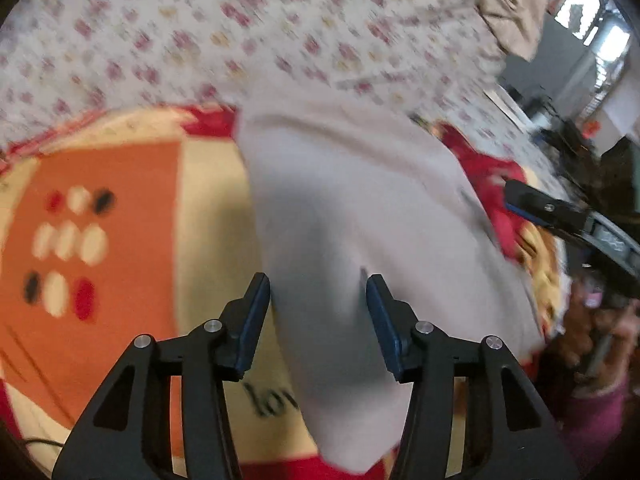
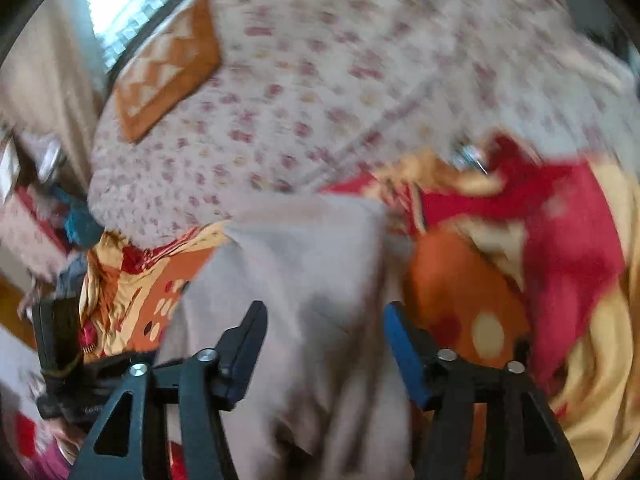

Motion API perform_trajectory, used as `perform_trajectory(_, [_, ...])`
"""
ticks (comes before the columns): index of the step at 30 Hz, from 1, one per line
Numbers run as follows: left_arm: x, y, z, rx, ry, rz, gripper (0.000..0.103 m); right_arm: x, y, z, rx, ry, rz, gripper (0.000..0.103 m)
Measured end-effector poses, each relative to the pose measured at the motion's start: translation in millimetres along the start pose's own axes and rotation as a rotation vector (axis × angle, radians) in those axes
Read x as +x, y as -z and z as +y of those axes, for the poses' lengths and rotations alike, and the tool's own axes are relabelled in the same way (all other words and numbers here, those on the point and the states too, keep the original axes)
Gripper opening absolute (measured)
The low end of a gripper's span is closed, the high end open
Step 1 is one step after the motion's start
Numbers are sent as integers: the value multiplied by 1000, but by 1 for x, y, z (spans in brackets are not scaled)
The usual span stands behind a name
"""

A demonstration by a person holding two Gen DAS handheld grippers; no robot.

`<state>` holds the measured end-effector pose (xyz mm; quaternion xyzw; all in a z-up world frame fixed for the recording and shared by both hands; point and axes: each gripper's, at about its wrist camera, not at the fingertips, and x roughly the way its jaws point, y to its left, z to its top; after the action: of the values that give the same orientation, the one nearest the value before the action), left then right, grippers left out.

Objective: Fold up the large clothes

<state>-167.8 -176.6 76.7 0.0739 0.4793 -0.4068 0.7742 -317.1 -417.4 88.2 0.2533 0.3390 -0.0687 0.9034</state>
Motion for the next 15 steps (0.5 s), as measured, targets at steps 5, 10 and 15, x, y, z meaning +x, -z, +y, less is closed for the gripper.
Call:
perform_trajectory(5, [19, -2, -4, -15, 20, 21, 50, 52, -57, 45, -209, 63, 35, 80])
perform_trajectory(10, [30, -1, -13, 37, -37, 4, 52, 129, -93, 66, -377, 100, 156, 81])
perform_trajectory(15, [29, -4, -10, 47, -12, 6, 53, 191, -88, 65, -441, 103, 243, 31])
